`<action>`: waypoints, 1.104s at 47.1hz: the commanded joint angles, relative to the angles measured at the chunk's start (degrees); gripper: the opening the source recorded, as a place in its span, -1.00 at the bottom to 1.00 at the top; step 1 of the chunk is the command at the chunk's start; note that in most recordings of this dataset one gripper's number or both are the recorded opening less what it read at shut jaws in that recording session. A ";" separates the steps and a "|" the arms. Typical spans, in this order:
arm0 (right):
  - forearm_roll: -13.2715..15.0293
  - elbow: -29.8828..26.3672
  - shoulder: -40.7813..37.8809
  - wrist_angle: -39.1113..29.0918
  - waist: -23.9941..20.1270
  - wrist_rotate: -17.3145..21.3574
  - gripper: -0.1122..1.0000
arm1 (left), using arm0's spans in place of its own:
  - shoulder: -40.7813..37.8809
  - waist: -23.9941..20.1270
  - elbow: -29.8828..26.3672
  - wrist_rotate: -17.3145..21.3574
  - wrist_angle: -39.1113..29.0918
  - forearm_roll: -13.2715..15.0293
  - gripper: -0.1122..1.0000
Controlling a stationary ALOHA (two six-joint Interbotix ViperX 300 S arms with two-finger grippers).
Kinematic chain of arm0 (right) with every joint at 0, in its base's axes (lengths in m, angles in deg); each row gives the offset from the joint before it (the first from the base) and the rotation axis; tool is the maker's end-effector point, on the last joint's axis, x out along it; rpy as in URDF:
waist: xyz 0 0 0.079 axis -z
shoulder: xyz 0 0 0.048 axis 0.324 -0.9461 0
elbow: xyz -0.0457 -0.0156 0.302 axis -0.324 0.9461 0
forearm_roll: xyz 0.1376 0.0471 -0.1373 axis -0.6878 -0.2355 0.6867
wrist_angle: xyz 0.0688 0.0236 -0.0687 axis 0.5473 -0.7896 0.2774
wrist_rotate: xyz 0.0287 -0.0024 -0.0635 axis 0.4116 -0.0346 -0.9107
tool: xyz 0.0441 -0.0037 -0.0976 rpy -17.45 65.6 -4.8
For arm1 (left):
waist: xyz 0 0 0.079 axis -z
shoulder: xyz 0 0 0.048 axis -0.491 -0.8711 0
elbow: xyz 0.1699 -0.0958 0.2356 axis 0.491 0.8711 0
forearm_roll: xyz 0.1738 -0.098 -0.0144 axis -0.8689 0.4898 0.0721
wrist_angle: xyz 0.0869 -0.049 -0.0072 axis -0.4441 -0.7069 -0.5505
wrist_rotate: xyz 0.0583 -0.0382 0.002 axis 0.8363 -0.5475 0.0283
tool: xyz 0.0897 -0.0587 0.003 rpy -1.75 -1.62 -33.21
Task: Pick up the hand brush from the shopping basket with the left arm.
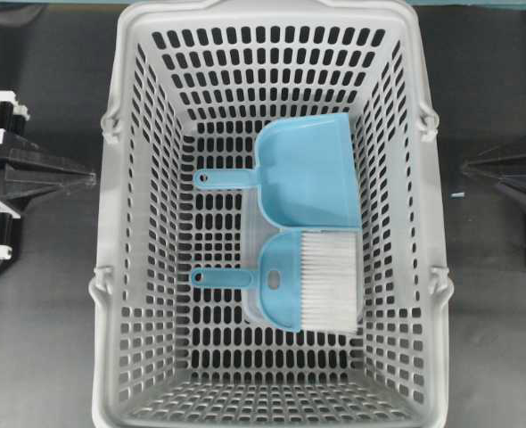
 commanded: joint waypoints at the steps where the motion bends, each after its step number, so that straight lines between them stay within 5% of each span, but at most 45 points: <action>1: -0.18 -1.41 -0.53 0.44 -0.18 0.53 -0.80 | -1.23 0.09 -5.19 -0.70 -3.08 -2.37 -0.70; 13: -0.35 -2.29 -0.62 -2.64 0.79 0.00 -0.80 | -6.77 0.88 -16.96 -1.05 -19.51 -2.29 -0.80; 25: -0.35 -4.22 -0.53 -16.96 0.97 -0.09 -0.80 | -19.51 3.43 -33.93 -0.97 -45.00 -2.37 -0.80; 34: -0.35 -4.83 -0.26 -19.34 0.97 -0.18 -0.76 | -30.50 4.75 -45.62 -0.88 -61.44 -2.37 -0.80; 43: -0.35 -4.92 0.44 -19.25 0.97 0.26 -0.13 | -39.02 5.80 -54.05 -1.23 -71.10 -2.37 -0.80; 47: -0.35 -4.92 0.62 -19.25 0.97 0.35 0.27 | -41.13 5.89 -55.99 -1.23 -71.72 -2.37 -0.79; 52: -0.35 -4.92 0.70 -19.25 0.97 0.35 0.52 | -42.89 5.89 -56.87 -1.76 -71.72 -2.37 -0.77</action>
